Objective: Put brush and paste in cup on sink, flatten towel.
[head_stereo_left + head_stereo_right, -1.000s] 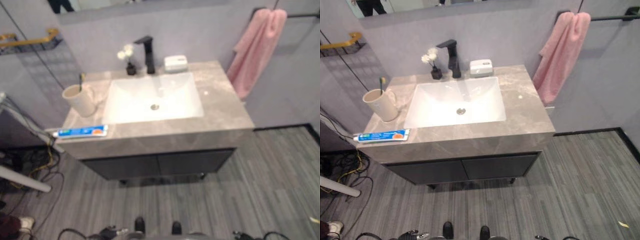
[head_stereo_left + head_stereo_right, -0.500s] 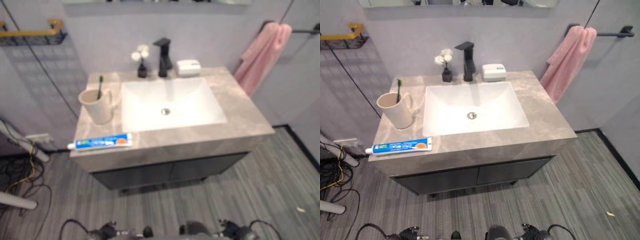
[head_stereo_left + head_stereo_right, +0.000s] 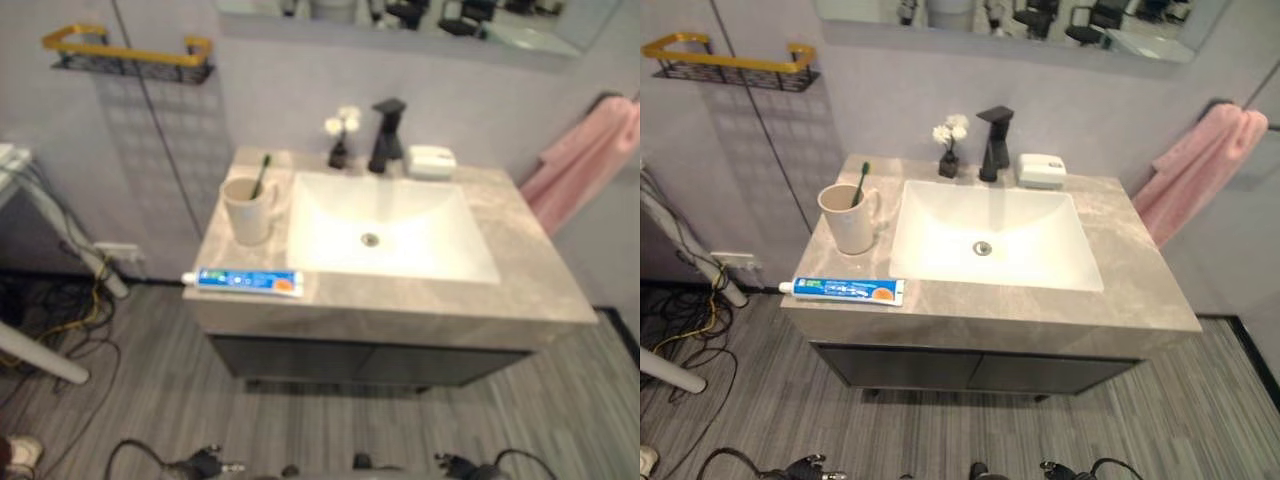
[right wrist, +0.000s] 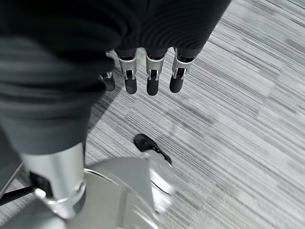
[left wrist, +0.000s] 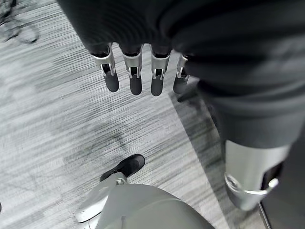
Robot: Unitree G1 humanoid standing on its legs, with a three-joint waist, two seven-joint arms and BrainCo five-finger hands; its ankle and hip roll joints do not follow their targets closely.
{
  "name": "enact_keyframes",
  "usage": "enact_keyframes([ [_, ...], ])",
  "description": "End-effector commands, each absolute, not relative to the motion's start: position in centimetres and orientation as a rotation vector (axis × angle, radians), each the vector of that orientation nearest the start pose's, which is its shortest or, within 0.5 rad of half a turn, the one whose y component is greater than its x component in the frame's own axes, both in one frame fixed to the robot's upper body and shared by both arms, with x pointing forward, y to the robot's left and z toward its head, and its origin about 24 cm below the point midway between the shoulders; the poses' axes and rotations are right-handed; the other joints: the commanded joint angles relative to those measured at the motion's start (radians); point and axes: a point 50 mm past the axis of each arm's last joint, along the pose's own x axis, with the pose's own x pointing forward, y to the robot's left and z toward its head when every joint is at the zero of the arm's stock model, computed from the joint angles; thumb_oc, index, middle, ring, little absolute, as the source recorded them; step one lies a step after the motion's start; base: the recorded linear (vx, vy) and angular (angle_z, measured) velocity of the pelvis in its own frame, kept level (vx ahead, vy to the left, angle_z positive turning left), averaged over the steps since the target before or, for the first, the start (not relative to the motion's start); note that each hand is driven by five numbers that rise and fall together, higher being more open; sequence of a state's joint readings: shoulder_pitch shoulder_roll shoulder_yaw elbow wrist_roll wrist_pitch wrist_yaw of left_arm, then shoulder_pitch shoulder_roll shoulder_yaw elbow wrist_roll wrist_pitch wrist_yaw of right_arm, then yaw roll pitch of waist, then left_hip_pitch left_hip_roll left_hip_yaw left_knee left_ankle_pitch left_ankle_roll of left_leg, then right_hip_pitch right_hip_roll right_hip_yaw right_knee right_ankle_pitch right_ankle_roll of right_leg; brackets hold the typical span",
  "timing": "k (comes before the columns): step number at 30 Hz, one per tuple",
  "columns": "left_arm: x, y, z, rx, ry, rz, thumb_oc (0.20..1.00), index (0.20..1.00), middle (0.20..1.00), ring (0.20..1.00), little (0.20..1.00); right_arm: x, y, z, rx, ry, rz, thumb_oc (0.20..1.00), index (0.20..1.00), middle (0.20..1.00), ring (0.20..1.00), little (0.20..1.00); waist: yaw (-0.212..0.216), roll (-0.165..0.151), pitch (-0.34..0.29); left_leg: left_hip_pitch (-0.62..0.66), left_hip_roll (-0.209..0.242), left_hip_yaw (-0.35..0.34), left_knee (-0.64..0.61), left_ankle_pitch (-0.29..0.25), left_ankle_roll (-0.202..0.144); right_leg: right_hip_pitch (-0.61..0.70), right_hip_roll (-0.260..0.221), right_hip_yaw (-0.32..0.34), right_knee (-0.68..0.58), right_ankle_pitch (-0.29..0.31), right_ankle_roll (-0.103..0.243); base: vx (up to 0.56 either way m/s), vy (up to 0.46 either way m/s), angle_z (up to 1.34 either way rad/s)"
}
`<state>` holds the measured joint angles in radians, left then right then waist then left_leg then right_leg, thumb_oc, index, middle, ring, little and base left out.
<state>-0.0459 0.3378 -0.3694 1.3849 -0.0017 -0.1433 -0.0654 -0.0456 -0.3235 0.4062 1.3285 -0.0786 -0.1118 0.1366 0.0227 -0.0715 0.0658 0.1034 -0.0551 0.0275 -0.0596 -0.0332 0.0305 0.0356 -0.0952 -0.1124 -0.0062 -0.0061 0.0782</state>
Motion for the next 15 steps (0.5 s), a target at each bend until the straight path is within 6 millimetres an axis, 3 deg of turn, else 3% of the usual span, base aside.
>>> enact_keyframes([
  [1, 11.4, 25.6, -14.9, 0.48, 1.128, -0.134, 1.0, 1.0, 1.0, 1.0, 1.0, 10.5, -26.0, -15.0, -0.606, 1.194, 0.326, 1.0, 1.0, 1.0, 1.0, 1.0, 0.024, -0.005, 0.027, -0.081, 0.043, -0.006, 0.104, -0.047, -0.031, 0.015, 0.02, 0.0, 0.002, 0.004, 0.006, 0.0, -0.293, 0.39],
  [5, 13.7, 24.5, -14.1, 0.55, 0.993, -0.248, 1.0, 1.0, 1.0, 1.0, 1.0, 11.4, -27.0, -14.3, -0.636, 1.145, 0.294, 1.0, 1.0, 1.0, 1.0, 1.0, 0.035, -0.001, 0.054, -0.12, 0.053, -0.058, 0.13, -0.03, -0.056, 0.017, 0.03, -0.041, -0.007, -0.013, -0.012, -0.04, -0.256, 0.38],
  [8, 14.6, 23.5, -12.9, 0.603, 0.867, -0.403, 1.0, 1.0, 1.0, 1.0, 1.0, 10.9, -28.5, -13.9, -0.649, 1.163, 0.255, 1.0, 1.0, 1.0, 1.0, 1.0, 0.051, 0.02, 0.069, -0.136, 0.051, -0.088, 0.131, -0.019, -0.066, 0.026, 0.03, -0.076, -0.021, -0.02, -0.016, -0.02, -0.135, 0.36],
  [13, 12.7, 25.4, -10.2, 0.681, 0.79, -0.588, 1.0, 1.0, 1.0, 1.0, 1.0, 9.4, -30.2, -13.7, -0.699, 1.252, 0.272, 1.0, 1.0, 1.0, 1.0, 1.0, 0.101, 0.056, 0.067, -0.112, 0.055, -0.142, 0.071, 0.014, -0.083, 0.057, 0.025, -0.149, -0.024, -0.038, -0.02, 0.04, -0.079, 0.31],
  [15, 12.3, 25.9, -9.2, 0.721, 0.769, -0.652, 1.0, 1.0, 1.0, 1.0, 1.0, 9.9, -30.4, -13.5, -0.736, 1.245, 0.301, 1.0, 1.0, 1.0, 1.0, 1.0, 0.113, 0.061, 0.063, -0.105, 0.055, -0.162, 0.05, 0.025, -0.088, 0.064, 0.024, -0.17, -0.023, -0.044, -0.022, 0.05, -0.056, 0.38],
])
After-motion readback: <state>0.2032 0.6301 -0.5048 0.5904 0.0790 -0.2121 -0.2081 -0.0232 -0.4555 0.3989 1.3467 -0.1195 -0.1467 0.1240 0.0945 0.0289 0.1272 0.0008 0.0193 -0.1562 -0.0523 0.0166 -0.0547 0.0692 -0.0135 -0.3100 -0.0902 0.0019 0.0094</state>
